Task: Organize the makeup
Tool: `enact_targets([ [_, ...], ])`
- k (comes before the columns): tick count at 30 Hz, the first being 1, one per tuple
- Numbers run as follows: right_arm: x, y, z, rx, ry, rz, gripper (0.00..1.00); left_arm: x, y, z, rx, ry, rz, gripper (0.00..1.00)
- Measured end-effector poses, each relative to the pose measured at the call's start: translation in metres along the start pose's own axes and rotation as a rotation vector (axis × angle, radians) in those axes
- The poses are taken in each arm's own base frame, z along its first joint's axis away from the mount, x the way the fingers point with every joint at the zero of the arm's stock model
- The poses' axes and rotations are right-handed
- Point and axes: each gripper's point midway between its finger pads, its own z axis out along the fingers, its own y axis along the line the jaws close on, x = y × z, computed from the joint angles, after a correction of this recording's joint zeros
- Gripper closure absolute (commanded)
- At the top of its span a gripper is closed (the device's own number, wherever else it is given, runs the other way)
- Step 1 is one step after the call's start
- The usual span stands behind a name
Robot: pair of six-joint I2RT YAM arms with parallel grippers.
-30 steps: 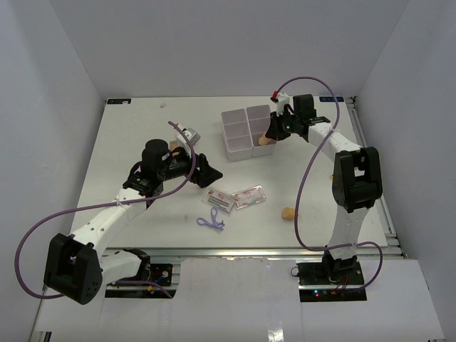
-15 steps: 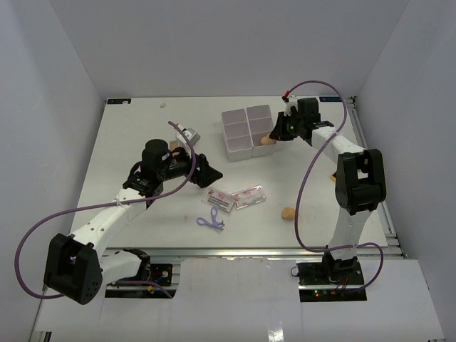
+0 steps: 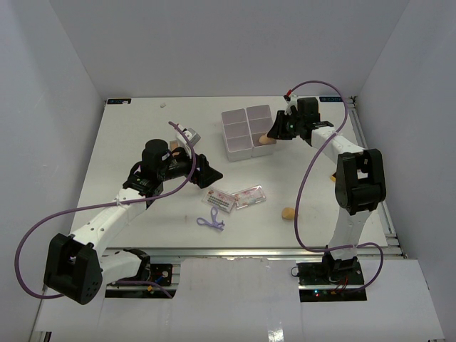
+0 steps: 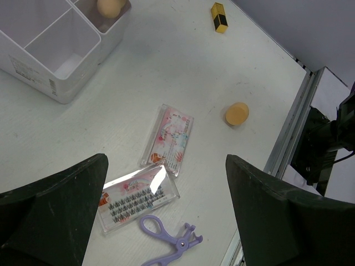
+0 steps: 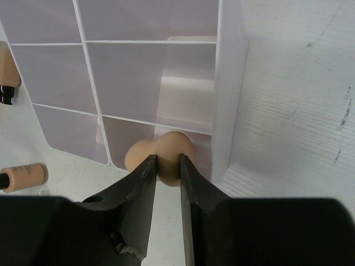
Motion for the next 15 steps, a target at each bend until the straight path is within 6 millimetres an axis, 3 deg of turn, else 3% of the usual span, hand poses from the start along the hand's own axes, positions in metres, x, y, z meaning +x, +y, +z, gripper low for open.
enact_targets([
  [15, -0.0006, 0.0006, -0.0001, -0.003, -0.001, 0.001, 0.63, 0.0003, -0.0015, -0.0001, 0.008, 0.001, 0.001, 0.02],
])
